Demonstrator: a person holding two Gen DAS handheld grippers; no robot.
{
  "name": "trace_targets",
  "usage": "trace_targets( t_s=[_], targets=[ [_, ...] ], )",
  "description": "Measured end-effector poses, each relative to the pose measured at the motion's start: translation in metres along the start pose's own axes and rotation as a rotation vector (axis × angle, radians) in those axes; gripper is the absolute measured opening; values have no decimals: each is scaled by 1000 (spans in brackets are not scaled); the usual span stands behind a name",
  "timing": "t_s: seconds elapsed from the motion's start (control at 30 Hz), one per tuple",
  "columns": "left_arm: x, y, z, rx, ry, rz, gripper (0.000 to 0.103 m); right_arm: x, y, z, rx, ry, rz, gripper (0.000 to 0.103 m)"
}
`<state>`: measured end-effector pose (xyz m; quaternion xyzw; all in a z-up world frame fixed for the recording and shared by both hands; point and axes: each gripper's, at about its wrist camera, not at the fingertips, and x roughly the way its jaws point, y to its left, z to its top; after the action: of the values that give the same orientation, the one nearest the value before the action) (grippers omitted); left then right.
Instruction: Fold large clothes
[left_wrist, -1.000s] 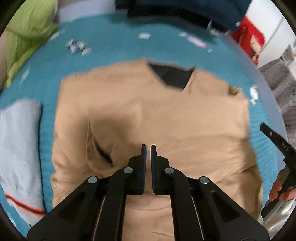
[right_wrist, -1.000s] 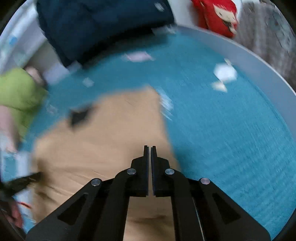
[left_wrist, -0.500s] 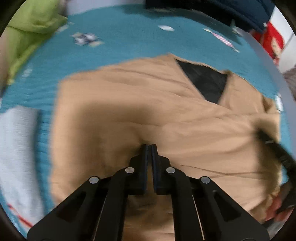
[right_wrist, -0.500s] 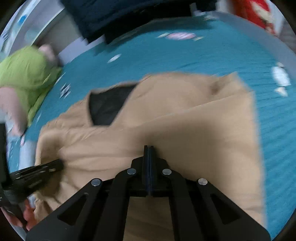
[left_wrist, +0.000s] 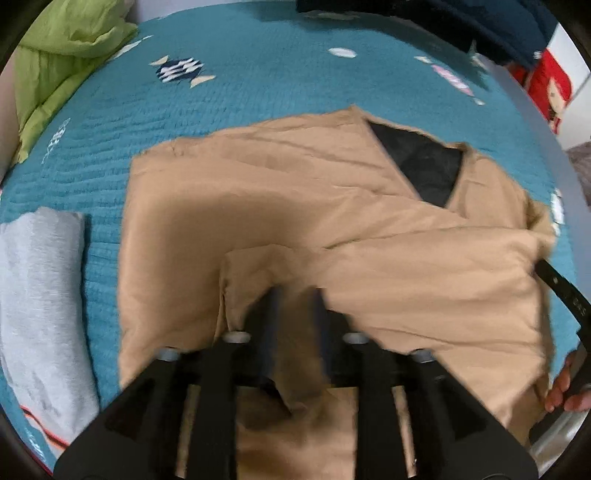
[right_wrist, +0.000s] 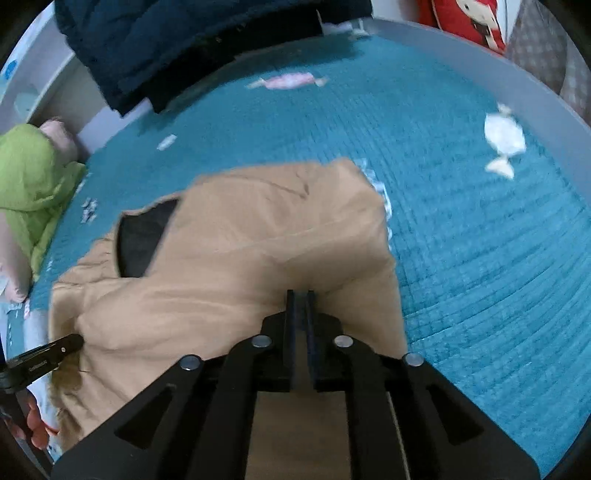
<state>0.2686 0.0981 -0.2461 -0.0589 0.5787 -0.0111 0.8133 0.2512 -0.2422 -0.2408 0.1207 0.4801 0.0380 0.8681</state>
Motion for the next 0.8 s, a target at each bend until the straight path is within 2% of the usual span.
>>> trace_targets(
  t_s=[0.03, 0.07, 0.1, 0.13, 0.23, 0.37, 0.43, 0.53, 0.6, 0.8],
  targets=[
    [-8, 0, -2, 5, -8, -4, 49, -12, 1, 4, 13, -11, -31, 66],
    [-19, -1, -3, 13, -21, -4, 71, -21, 6, 6, 21, -62, -32, 95],
    [-26, -1, -4, 15, -40, -2, 78, -35, 7, 7, 21, -128, -12, 95],
    [-38, 1, -5, 14, -75, -6, 82, -42, 7, 7, 15, -155, 3, 95],
    [-53, 10, 2, -3, -84, -40, 82, -53, 10, 20, -8, -159, -5, 95],
    [-59, 21, 17, -30, -92, 2, 82, -55, 9, 43, -17, -151, -19, 95],
    [-57, 32, 29, -53, -90, -11, 82, -48, 7, 52, -15, -138, -11, 95],
    [-45, 53, 51, -99, -59, -12, 82, -38, -1, 67, 9, -82, -27, 95],
    [-38, 68, 62, -135, -45, -1, 82, -25, -7, 77, 30, -32, -9, 95],
    [7, 97, 91, -200, 64, -2, 82, 20, -18, 93, 76, 118, -19, 95]
  ],
)
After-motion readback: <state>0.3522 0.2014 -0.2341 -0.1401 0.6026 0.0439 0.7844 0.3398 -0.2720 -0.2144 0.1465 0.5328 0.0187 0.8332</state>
